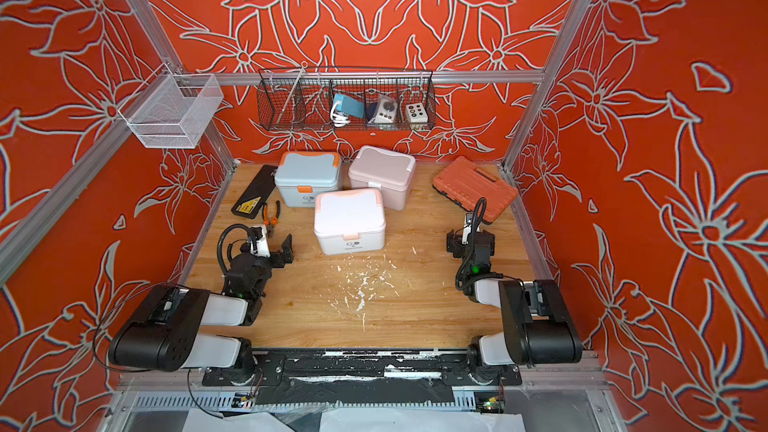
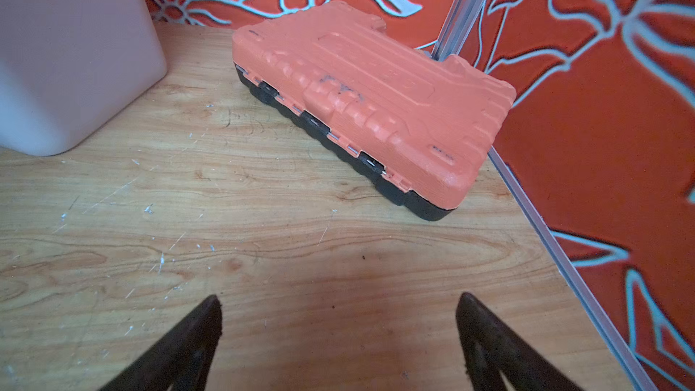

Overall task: Open first aid kits and take out gauze
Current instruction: Adjust the first aid kit at the center of the board.

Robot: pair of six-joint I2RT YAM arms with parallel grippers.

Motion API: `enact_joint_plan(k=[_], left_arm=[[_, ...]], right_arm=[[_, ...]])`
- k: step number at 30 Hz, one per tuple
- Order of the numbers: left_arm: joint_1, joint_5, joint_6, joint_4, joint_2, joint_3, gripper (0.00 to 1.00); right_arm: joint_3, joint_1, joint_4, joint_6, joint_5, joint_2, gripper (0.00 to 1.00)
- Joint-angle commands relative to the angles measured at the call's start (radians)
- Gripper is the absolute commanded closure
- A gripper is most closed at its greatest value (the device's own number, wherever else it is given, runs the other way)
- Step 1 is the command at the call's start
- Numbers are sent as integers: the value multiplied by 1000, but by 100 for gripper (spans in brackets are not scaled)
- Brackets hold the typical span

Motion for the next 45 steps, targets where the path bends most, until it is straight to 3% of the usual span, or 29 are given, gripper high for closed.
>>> enact_joint_plan(k=[1,33,35,39,43,45], left_arm=[[-4,-2,6,16,5,8,2],[-4,0,10,23,-1,5,2],[-30,-23,29,-25,-67,7,2],[-62,-161,-24,-328,-283,70,2],[-102,-161,-63,-335,-405,48,2],[-133,-181,-101,-396,-491,78,2]], right_arm=[[11,-6,-3,-9,-20,0,3],[-11,3,21,-33,-41,-18,3],[-26,16,17,-38,-24,-58,3],[-13,42,-96,-49,6,-165,3],[47,62,-288,-47,-2,-280,3],[70,64,-367,19,-25,-361,3]])
